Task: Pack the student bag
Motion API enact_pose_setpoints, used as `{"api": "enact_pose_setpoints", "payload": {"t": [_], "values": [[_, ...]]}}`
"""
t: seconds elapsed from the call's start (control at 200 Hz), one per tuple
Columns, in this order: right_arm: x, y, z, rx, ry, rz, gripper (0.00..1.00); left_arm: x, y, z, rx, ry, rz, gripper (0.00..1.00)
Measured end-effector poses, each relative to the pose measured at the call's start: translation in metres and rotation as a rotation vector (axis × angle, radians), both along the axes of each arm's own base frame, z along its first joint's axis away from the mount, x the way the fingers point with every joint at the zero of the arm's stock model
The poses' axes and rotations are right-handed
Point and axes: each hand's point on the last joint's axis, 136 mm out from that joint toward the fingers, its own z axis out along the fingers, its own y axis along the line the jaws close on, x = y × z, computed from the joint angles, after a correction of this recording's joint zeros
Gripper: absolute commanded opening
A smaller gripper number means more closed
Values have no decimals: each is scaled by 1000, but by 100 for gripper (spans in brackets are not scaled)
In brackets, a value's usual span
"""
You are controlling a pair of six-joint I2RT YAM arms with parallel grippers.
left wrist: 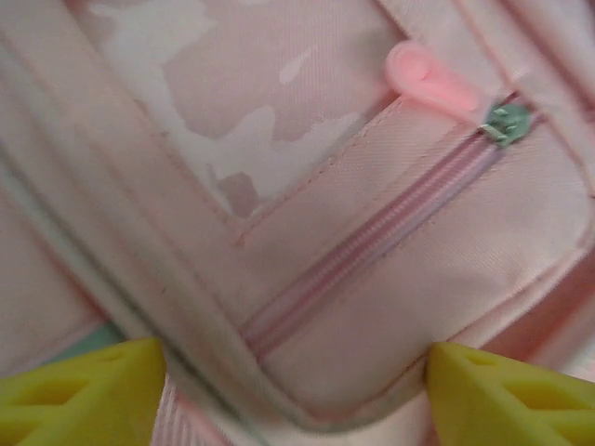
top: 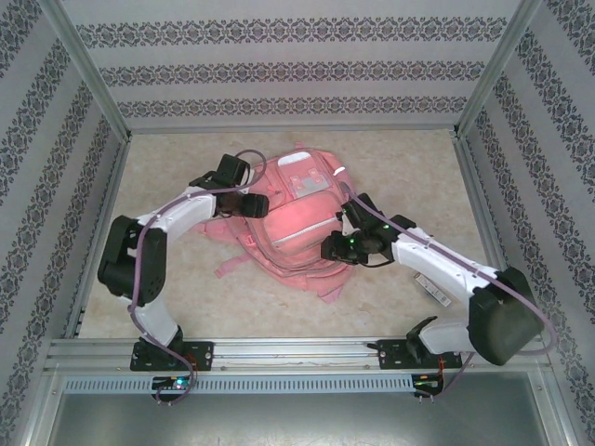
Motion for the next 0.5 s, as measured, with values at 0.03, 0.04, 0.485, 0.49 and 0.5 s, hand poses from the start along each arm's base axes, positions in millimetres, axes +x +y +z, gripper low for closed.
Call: {"api": "enact_pose_setpoints", "payload": {"t": [0.03, 0.04, 0.485, 0.49, 0.5], "values": [[5, -2, -5, -15, -3, -8, 28, 0, 0, -6, 7, 12, -6, 69], [6, -3, -7, -21, -4, -9, 28, 1, 0, -8, 10, 16, -7, 69], [86, -79, -54, -186, -61, -143, 28, -79, -8, -19, 22, 64, -68, 60], [87, -79, -54, -187, -61, -143, 28, -80, -9, -19, 22, 65, -69, 61], [90, -80, -54, -187, -63, -146, 28, -82, -10, -18, 23, 68, -72, 61]]}}
